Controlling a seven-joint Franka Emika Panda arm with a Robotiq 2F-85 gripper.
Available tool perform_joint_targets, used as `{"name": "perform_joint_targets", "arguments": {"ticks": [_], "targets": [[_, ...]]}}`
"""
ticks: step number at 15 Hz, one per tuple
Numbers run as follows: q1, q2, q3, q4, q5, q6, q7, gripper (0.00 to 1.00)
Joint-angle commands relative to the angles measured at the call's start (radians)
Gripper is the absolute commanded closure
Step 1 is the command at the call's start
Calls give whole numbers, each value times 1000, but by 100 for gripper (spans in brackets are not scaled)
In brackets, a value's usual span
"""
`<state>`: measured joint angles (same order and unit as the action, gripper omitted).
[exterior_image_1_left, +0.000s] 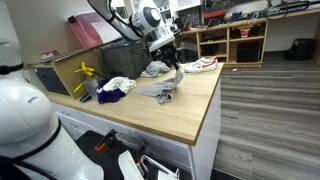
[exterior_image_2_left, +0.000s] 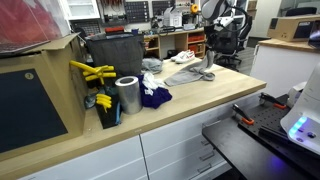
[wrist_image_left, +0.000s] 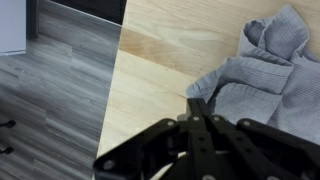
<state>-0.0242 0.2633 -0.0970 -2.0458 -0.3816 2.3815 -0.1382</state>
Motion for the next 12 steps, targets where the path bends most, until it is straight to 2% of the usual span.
{"name": "perform_joint_targets", "arguments": {"ticks": [1, 5, 10, 11, 12], "targets": [[7, 26, -24, 50, -121, -27, 14, 100], [12, 48, -59, 82, -280, -23, 69, 100], [22, 71, -68, 116, -479, -26, 182, 98], [25, 72, -64, 120, -514, -28, 214, 73], [29, 73, -61, 122, -550, -29, 244, 73]]}}
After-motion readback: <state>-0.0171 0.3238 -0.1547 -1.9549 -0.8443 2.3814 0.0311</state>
